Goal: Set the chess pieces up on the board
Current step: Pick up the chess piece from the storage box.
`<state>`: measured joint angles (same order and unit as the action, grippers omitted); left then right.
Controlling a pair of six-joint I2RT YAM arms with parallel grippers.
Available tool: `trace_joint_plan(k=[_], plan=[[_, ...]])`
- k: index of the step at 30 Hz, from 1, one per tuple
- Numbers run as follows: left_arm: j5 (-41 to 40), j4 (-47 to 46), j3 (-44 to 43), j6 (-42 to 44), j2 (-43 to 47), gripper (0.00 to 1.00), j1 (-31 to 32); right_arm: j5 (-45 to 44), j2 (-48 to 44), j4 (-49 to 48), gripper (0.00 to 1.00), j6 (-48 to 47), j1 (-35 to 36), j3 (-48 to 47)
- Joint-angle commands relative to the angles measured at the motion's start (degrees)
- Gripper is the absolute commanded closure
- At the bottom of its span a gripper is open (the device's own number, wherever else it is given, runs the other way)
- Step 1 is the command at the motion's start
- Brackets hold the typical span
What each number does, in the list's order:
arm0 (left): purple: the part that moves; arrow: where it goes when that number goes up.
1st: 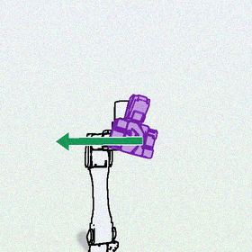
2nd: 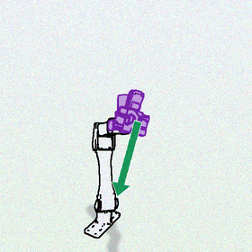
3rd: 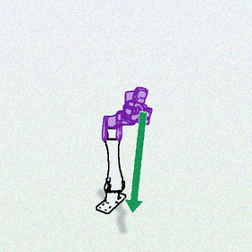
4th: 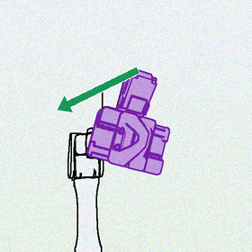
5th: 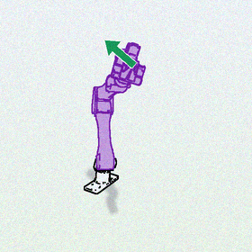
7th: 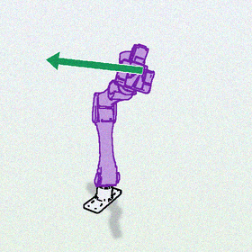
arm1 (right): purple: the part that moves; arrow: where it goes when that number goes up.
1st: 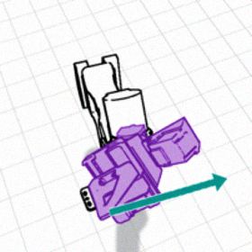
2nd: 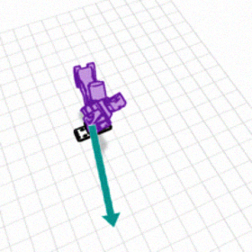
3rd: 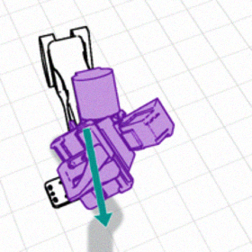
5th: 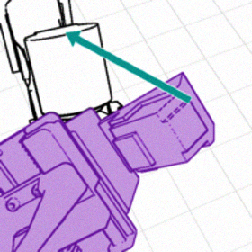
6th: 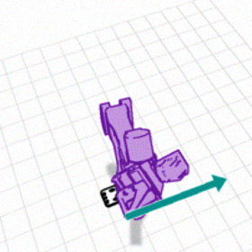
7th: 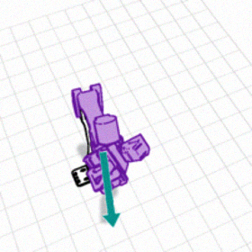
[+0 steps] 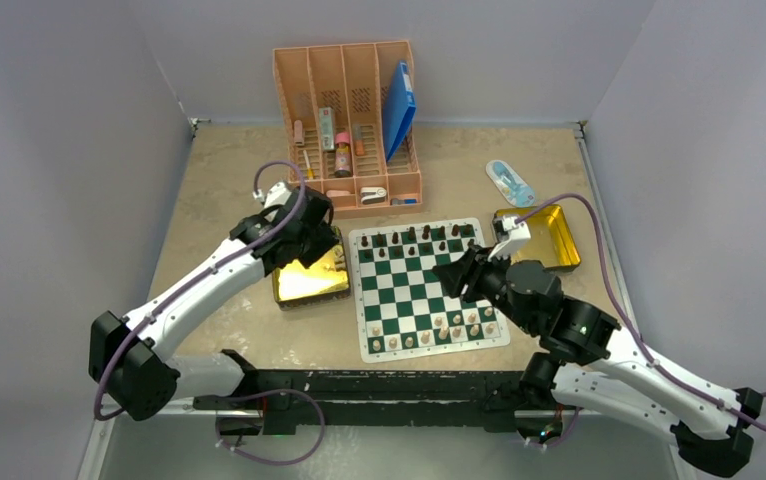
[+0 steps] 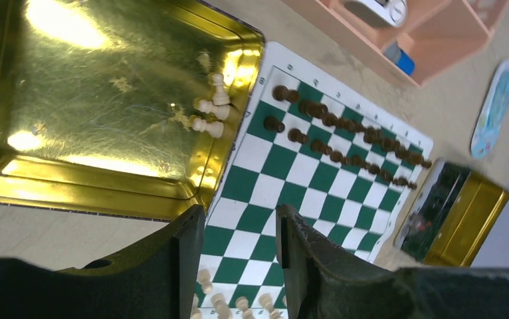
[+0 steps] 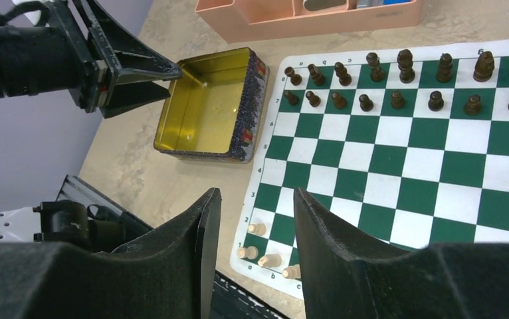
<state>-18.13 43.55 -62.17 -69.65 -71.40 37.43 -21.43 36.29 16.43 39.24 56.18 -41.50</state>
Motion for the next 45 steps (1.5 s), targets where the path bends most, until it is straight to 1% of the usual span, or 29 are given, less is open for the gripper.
trace_joint_plan(k=[1, 4, 8, 11, 14, 20, 24, 30, 39, 45], plan=[[-0.8, 4.97, -1.86, -14.29, -1.14, 0.57, -3.88, -0.76, -2.3, -2.84, 0.54, -1.43, 0.15, -0.03], [0.05, 6.04, -0.84, -21.01, -2.21, 0.59, -5.43, 0.29, -3.66, -4.04, 0.55, -2.19, 0.15, 0.78], [3.97, 5.41, 0.91, -28.08, -4.16, 0.64, -7.7, 0.58, -3.72, -3.95, 0.57, -2.59, 0.15, 0.71], [6.83, 6.24, 1.13, -32.2, -6.37, 0.66, -9.0, 0.7, -2.87, -3.94, 0.57, -2.54, 0.15, 0.87], [8.02, 5.78, 2.24, -35.15, -7.78, 0.71, -9.77, -0.05, -1.76, -4.12, 0.58, -2.31, 0.15, 0.94], [9.27, -2.89, 6.48, -33.85, -9.65, 0.74, -11.21, 0.63, -1.05, -4.07, 0.59, -2.77, 0.15, 0.64], [10.6, -4.54, 5.86, -33.33, -13.16, 0.75, -12.36, 0.63, -0.56, -4.31, 0.59, -2.55, 0.15, 0.97], [10.24, -9.11, 5.6, -31.4, -15.48, 0.76, -12.47, 0.44, 0.34, -3.93, 0.6, -2.59, 0.15, 0.63], [11.58, -10.19, 5.79, -31.57, -17.79, 0.74, -12.48, 0.4, 0.08, -4.11, 0.6, -2.59, 0.15, 0.96], [13.0, -9.47, 5.49, -32.86, -19.59, 0.7, -12.47, 0.51, -0.23, -4.24, 0.61, -2.88, 0.15, 0.97]])
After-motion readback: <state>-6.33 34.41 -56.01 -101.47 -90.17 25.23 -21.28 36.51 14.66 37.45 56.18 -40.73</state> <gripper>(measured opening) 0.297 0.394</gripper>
